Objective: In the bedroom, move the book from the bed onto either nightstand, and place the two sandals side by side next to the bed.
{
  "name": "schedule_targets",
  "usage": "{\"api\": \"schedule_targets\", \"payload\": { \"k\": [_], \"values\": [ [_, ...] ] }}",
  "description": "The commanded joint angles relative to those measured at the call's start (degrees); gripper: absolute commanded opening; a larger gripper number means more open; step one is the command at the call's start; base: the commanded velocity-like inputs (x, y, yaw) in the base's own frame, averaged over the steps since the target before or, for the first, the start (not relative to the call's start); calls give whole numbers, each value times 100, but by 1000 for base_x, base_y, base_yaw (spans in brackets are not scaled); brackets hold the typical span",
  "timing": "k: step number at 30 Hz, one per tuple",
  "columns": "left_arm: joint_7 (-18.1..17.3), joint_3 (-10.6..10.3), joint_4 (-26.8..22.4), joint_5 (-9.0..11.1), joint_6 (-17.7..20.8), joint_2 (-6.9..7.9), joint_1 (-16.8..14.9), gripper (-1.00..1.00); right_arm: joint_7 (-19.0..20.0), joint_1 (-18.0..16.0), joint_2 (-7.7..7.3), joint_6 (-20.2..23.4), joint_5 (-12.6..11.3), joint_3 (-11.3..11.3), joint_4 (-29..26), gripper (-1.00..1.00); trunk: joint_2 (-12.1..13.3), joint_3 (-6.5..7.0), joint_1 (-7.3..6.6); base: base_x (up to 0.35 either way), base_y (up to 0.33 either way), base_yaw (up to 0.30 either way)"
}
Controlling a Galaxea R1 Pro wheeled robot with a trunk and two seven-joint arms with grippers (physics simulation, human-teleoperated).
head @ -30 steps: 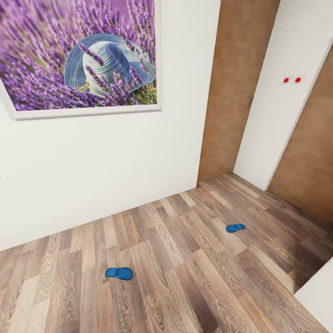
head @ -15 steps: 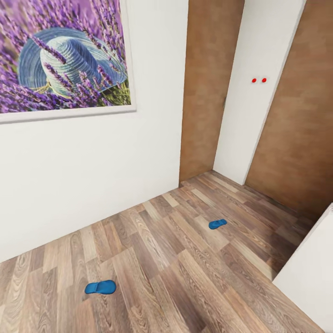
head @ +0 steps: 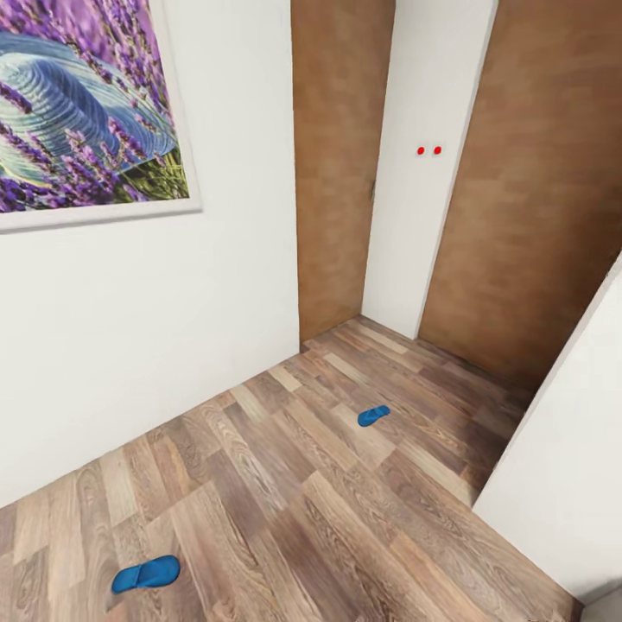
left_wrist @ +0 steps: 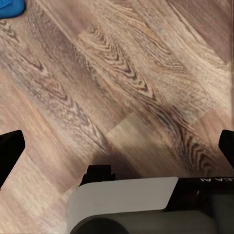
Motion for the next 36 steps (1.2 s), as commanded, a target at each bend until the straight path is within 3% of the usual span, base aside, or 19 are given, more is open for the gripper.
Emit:
{"api": "schedule_targets", "payload": {
  "k": [1, 24, 36],
  "values": [
    [2, 0, -2, -2, -17, 0, 0, 100, 1, -5, 0, -19, 1, 1, 6, 100, -2, -5, 1, 211, -1, -283],
    [2, 0, -2, -2, -22, 0, 1, 100, -3, -5, 13, -19, 1, 12, 7, 100, -2, -5, 1, 154, -29, -276],
    [2, 0, -2, -3, -22, 0, 0, 100, -24, -5, 18, -26, 2, 12, 15, 100, -2, -5, 1, 147, -6, -39]
  ]
}}
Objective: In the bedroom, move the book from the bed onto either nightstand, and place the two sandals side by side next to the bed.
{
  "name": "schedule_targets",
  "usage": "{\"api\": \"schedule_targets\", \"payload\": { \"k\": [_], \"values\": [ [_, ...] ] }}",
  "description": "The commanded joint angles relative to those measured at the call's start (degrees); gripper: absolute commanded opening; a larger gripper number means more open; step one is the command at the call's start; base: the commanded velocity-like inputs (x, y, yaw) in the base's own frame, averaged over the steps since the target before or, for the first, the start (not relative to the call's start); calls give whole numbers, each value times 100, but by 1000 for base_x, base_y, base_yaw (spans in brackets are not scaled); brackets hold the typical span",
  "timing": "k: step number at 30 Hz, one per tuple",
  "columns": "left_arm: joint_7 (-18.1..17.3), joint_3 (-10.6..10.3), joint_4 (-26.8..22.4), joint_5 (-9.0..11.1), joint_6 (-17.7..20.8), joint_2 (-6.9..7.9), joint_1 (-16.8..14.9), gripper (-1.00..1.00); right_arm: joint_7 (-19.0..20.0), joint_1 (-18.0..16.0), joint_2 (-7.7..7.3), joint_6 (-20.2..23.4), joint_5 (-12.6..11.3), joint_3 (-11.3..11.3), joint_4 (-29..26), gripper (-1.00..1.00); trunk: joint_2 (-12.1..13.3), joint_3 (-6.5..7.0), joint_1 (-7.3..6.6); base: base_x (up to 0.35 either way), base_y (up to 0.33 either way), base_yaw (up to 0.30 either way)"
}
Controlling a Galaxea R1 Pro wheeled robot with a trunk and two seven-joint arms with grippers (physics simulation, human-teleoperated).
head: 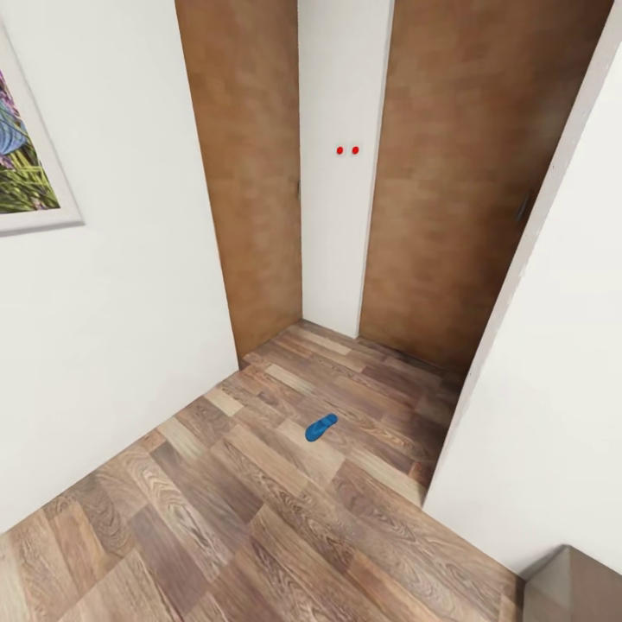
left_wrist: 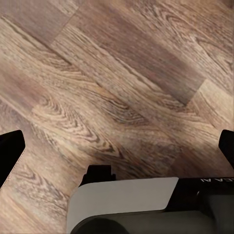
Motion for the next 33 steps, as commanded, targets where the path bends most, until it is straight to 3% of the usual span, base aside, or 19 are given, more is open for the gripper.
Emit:
{"api": "schedule_targets", "payload": {
  "k": [1, 33],
  "values": [
    [3, 0, -3, -2, -12, -1, 1, 100, -2, -3, 1, -19, 2, 1, 4, 100, -2, -4, 3, 321, 0, -1],
    [2, 0, -3, -2, -12, -1, 0, 100, -3, -1, 19, -19, 0, 1, 4, 100, -2, -4, 3, 324, 0, 0]
  ]
}}
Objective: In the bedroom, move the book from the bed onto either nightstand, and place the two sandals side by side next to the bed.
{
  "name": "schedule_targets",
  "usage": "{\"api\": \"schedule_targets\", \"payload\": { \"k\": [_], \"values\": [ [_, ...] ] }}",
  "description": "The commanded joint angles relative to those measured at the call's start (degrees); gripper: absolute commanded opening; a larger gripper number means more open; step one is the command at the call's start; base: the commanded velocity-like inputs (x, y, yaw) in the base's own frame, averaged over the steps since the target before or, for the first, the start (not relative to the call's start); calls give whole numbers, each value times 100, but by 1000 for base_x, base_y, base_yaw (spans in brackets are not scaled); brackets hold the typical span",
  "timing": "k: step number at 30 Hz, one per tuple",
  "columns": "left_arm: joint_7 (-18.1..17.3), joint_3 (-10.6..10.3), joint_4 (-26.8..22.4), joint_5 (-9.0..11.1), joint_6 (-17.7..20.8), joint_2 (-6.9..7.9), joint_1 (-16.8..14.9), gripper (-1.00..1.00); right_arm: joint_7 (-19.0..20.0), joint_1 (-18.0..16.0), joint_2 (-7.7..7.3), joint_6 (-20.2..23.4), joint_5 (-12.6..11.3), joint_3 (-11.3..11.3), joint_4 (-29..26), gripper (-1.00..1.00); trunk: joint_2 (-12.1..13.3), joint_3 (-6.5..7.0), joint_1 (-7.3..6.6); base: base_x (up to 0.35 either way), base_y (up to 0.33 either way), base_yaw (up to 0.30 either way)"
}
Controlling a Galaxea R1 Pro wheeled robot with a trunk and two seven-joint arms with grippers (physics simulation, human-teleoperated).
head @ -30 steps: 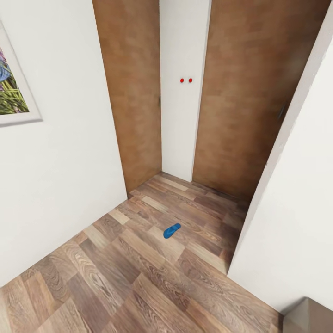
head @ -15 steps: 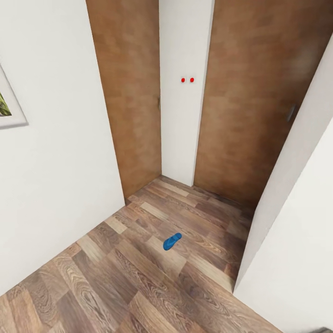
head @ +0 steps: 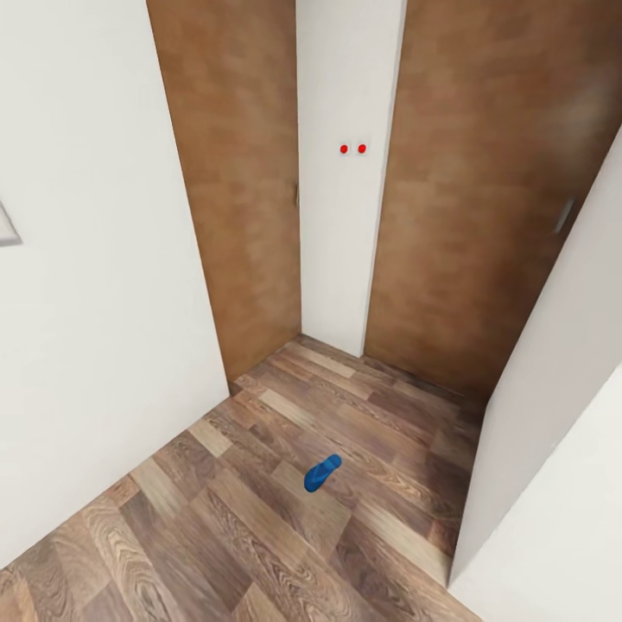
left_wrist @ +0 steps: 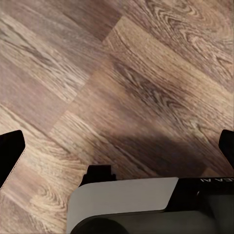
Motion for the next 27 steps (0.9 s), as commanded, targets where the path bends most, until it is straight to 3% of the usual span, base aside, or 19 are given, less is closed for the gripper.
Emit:
{"api": "schedule_targets", "payload": {
  "k": [1, 10, 27],
  "values": [
    [1, 0, -3, -4, -12, -1, 0, 100, -2, -3, -3, -17, 1, 1, 4, 100, -2, -4, 3, 304, 0, 0],
    [1, 0, -3, -3, -12, -1, 0, 100, -2, -4, -6, -18, 0, 1, 4, 100, -2, -4, 3, 236, 0, 44],
    [3, 9, -3, -3, -12, -1, 0, 100, -2, -4, -6, -17, 0, 1, 4, 100, -2, -4, 3, 7, 0, 278]
  ]
}}
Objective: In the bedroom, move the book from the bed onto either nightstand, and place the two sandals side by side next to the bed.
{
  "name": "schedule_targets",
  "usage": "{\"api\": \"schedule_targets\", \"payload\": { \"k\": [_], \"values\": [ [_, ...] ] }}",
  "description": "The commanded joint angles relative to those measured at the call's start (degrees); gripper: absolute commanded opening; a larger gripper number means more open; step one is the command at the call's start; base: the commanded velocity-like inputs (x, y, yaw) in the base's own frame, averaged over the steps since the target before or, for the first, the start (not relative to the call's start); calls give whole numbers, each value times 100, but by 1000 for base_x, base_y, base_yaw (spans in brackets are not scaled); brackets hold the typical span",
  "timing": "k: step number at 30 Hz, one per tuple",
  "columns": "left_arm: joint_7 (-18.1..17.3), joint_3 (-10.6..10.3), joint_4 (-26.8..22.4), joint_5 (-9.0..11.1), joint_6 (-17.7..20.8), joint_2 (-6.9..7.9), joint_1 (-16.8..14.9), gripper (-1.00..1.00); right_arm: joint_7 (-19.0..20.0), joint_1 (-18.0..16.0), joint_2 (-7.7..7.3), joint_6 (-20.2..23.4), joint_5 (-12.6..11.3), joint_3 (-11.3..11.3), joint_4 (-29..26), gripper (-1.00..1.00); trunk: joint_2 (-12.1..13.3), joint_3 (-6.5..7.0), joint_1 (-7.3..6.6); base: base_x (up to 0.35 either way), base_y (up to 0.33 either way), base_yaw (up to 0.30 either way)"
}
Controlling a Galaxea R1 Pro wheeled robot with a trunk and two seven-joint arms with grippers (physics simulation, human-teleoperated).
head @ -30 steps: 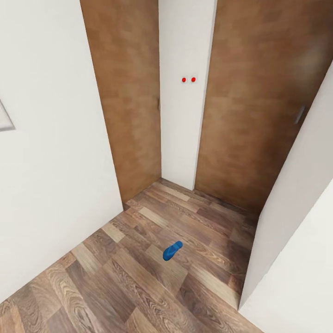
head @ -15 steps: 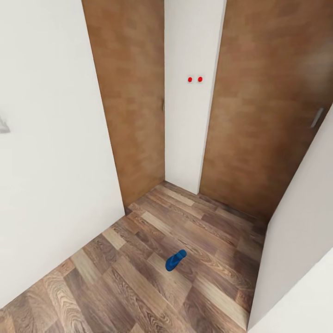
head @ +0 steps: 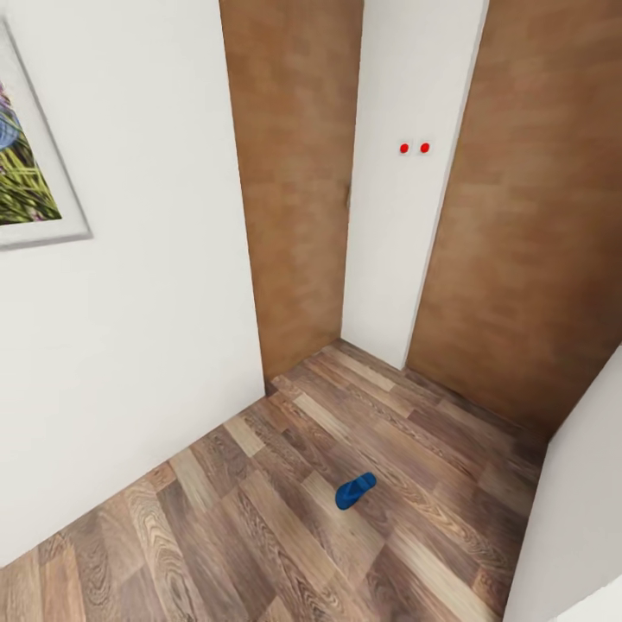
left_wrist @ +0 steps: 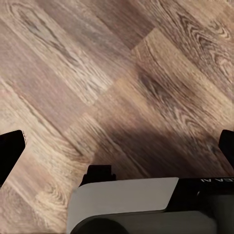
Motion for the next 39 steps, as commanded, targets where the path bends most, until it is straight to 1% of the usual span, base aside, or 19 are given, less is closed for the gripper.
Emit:
{"api": "schedule_targets", "payload": {
  "k": [1, 39],
  "values": [
    [1, 1, -3, -2, -11, -1, 0, 100, -2, -2, -1, -19, 1, 1, 3, 100, -2, -4, 0, 0, 0, 292],
    [0, 1, -3, -2, -11, -1, -1, 100, -2, 0, -2, -19, 1, 1, 3, 100, -2, -4, 0, 0, 0, 292]
  ]
}}
